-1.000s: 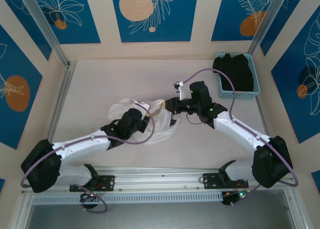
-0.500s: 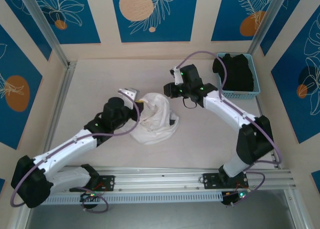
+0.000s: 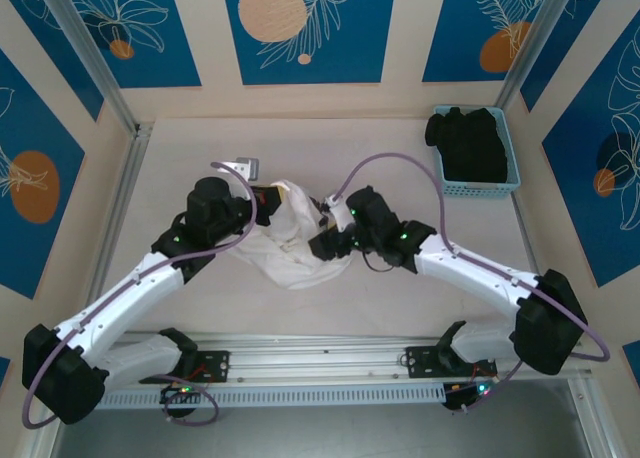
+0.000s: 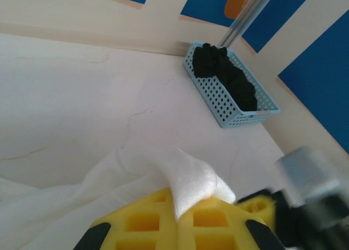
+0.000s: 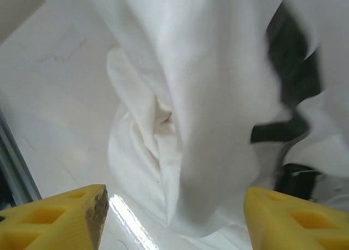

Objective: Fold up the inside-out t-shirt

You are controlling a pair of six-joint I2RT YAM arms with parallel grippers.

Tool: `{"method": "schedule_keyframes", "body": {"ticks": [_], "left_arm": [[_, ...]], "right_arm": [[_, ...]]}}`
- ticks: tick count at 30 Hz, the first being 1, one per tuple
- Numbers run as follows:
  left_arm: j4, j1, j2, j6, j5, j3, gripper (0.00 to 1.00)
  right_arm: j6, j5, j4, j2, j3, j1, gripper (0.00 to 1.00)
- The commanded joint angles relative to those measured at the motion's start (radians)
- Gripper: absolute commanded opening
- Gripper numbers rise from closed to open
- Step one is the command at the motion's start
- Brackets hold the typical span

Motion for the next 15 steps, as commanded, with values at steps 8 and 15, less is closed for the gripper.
{"method": "schedule_keyframes", "body": {"ticks": [8,15], "left_arm": [[-0.038,0.018,-0.054,-0.001,0.053,0.145,0.0],[-0.01,0.019,-0.022,0.029,0.075,0.298,0.0]], "right_arm": [[-0.077,0.137,0.033,0.099,0.1,-0.061,0.12],[-0.159,-0.108,-0.091,-0.186,0.224,-0.318,0.01]]}}
